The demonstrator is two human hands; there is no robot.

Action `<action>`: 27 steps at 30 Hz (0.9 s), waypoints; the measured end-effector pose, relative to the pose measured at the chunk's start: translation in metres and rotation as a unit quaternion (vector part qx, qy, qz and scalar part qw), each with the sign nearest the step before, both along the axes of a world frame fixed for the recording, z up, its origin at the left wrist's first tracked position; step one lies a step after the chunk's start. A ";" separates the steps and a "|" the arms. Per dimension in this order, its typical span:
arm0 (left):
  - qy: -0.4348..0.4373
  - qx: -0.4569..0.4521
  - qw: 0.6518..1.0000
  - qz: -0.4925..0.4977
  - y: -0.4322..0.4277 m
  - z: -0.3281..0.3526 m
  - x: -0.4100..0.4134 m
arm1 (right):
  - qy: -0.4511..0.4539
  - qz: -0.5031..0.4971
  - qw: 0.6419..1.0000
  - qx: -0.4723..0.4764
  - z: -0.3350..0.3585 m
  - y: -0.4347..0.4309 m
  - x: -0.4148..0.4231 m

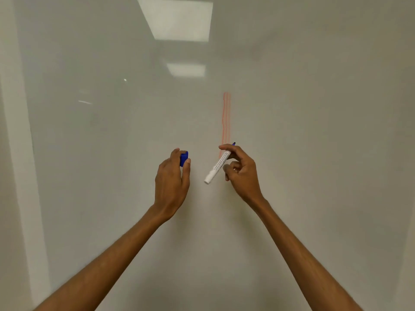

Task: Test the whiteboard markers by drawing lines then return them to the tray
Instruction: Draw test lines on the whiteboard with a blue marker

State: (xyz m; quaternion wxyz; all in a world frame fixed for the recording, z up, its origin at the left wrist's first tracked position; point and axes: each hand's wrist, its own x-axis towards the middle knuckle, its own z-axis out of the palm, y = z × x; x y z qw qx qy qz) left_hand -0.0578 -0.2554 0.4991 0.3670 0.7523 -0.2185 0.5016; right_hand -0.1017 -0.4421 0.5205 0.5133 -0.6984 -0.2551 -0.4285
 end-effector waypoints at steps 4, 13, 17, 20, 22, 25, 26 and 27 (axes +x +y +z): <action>-0.063 0.038 0.997 0.007 -0.007 0.056 0.012 | -0.067 -0.010 0.998 -0.006 0.049 -0.016 0.011; -0.098 0.102 0.989 0.033 -0.035 0.136 0.066 | -0.070 -0.003 0.990 0.120 0.112 -0.028 0.045; -0.129 0.111 0.984 0.043 -0.049 0.132 0.091 | -0.079 0.012 0.983 0.164 0.126 -0.030 0.062; -0.157 0.083 0.983 0.039 -0.055 0.126 0.106 | -0.100 -0.007 0.981 0.165 0.138 -0.033 0.074; -0.180 0.061 0.981 0.045 -0.058 0.122 0.113 | -0.118 -0.011 0.981 0.152 0.142 -0.034 0.083; -0.201 0.050 0.977 0.056 -0.060 0.118 0.118 | -0.147 -0.014 0.979 0.142 0.141 -0.035 0.094; -0.204 0.050 0.976 0.062 -0.061 0.119 0.119 | -0.156 -0.013 0.976 0.150 0.141 -0.036 0.097; -0.206 0.050 0.975 0.068 -0.062 0.119 0.119 | -0.161 -0.010 0.974 0.161 0.140 -0.037 0.100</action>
